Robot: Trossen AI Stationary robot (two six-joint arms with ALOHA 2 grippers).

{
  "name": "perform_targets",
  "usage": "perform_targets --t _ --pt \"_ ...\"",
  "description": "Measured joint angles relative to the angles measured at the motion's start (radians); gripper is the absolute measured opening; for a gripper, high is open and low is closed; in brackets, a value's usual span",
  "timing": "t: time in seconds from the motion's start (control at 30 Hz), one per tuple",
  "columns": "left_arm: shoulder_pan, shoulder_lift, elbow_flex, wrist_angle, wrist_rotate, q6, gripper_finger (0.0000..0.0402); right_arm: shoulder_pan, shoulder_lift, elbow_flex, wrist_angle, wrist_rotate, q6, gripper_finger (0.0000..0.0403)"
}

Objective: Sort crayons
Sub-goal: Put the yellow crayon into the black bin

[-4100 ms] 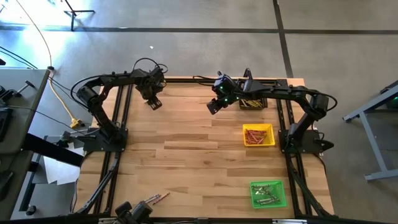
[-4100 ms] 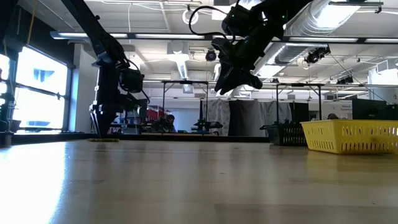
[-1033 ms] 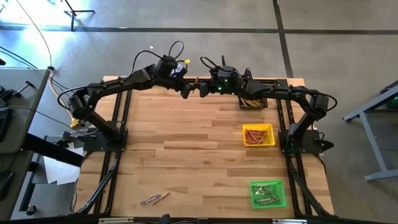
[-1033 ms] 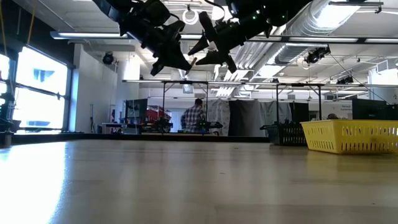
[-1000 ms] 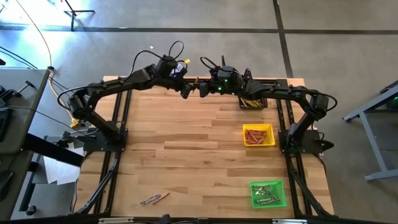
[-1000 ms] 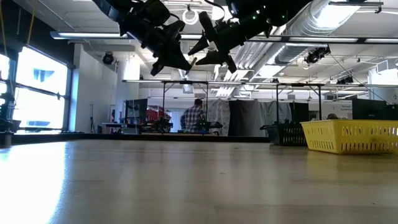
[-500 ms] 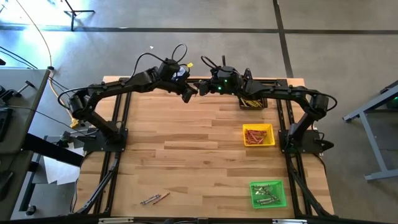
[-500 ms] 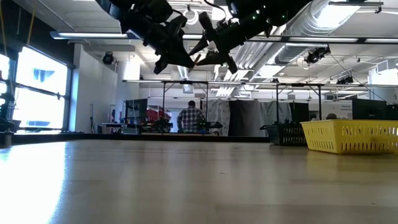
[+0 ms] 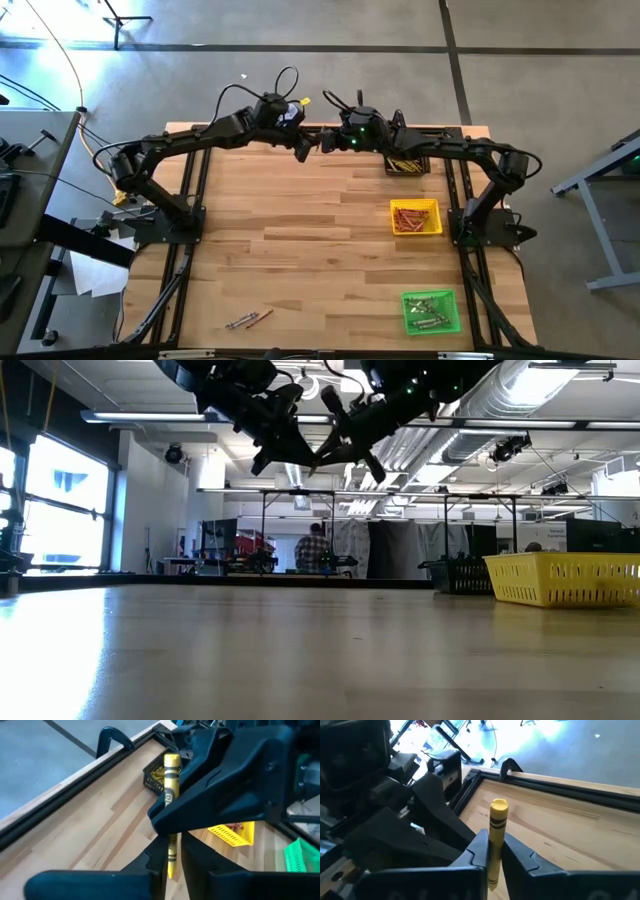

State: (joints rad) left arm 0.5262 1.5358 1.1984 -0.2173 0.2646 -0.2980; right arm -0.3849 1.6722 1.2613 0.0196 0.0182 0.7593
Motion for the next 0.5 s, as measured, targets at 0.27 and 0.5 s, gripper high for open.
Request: perform_targets --t 0.27,0.5 --pt "0.004 -0.001 0.0 -0.011 0.0 0.045 0.0081 -0.057 -0.028 0.0 -0.104 -0.022 -0.048 0.0013" --pt "0.011 -0.001 0.0 -0.109 -0.013 0.041 0.0094 -0.134 -0.142 0.0 -0.277 -0.07 -0.121 0.0013"
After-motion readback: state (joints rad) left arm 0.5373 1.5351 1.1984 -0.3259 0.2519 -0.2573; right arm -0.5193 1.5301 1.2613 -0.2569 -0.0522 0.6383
